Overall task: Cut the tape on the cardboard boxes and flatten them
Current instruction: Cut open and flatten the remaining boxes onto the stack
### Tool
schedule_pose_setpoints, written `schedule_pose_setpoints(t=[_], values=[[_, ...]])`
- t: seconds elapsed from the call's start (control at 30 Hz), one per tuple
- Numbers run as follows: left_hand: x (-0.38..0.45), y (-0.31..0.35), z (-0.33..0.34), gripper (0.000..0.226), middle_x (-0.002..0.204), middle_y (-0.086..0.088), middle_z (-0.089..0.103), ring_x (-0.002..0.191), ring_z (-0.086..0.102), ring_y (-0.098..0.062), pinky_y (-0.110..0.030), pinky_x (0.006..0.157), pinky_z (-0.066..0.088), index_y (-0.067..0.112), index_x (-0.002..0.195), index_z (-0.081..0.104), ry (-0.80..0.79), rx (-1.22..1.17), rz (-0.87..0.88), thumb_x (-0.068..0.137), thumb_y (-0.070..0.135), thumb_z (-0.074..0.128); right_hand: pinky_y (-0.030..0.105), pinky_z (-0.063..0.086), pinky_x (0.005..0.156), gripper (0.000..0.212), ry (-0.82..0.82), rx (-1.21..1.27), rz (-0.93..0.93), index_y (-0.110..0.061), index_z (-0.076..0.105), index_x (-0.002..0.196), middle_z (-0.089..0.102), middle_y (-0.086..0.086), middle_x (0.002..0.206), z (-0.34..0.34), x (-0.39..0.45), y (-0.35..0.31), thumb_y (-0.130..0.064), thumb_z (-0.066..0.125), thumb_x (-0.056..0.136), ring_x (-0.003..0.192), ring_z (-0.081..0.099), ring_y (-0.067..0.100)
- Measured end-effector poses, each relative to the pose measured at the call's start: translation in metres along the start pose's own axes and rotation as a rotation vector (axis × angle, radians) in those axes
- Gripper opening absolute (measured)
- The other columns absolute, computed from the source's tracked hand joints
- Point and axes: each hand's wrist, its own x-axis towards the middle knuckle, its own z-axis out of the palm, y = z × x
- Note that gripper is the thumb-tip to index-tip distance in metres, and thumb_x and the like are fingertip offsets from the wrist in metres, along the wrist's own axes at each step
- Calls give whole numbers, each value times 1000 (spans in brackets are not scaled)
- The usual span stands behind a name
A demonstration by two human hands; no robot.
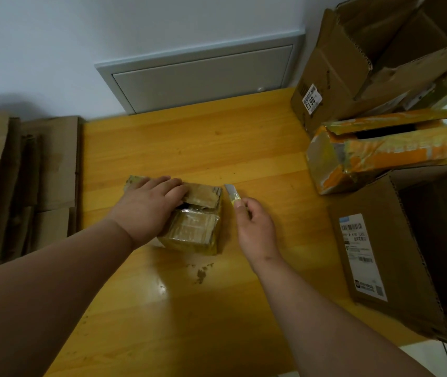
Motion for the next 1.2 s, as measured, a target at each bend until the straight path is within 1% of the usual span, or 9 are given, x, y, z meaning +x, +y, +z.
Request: schedule_pose_setpoints(t=[0.1,0.17,0.27,0.33,0.43,0.5,0.6,0.83,1.2], values=[[3,1,-3,53,156,-6,37,144,32,-27,-46,117,21,21,151,35,-2,-44,-24,100,26,50,15,40,70,36,43,13,-33,-24,66,120,57,-24,87,-4,-7,2,-45,42,102,82,51,-10],[6,3,-5,52,156,-4,37,145,30,-24,-46,118,19,22,150,34,-9,-59,-41,100,26,48,20,44,71,33,43,-19,-80,-22,69,110,58,-18,86,-7,-10,2,-43,44,102,80,53,-5],[9,5,-8,51,155,-3,38,144,31,-22,-46,119,18,22,148,35,-12,-66,-58,100,24,49,25,40,67,18,24,-127,-182,-32,64,92,55,-14,86,-13,-15,3,-41,50,100,78,52,2],[9,6,-10,48,154,-3,39,143,32,-22,-45,119,17,22,147,37,-8,-74,-73,100,23,48,26,43,69,15,19,-182,-266,-30,66,96,53,-15,91,-17,-18,4,-39,55,98,80,53,1],[8,8,-11,44,152,-5,41,141,34,-23,-45,119,17,19,145,39,-1,-82,-89,102,21,46,30,47,66,23,26,-268,-358,-21,71,101,52,-10,91,-22,-20,2,-39,59,96,73,54,9],[8,9,-11,44,151,-6,43,140,36,-24,-46,119,18,18,144,41,5,-88,-94,101,19,47,32,47,65,31,30,-324,-402,-18,73,103,52,-6,91,-24,-19,-2,-43,58,94,71,54,20],[7,10,-12,43,149,-7,45,138,39,-26,-48,118,19,16,142,44,19,-94,-93,100,16,49,32,42,65,40,17,-401,-463,-15,74,103,54,-1,89,-28,-15,-10,-47,54,89,71,54,26],[4,11,-8,44,150,-10,45,138,41,-29,-49,117,24,14,143,46,51,-82,-68,100,15,51,36,44,68,29,72,-550,-577,-13,73,103,52,4,86,-33,-8,-11,-36,64,89,76,55,29],[5,11,-2,53,152,-12,42,138,39,-31,-49,117,25,14,146,43,49,-27,-53,95,16,59,31,35,65,33,146,-626,-626,-13,74,108,53,9,84,-36,-1,-11,-36,64,87,75,53,29]])
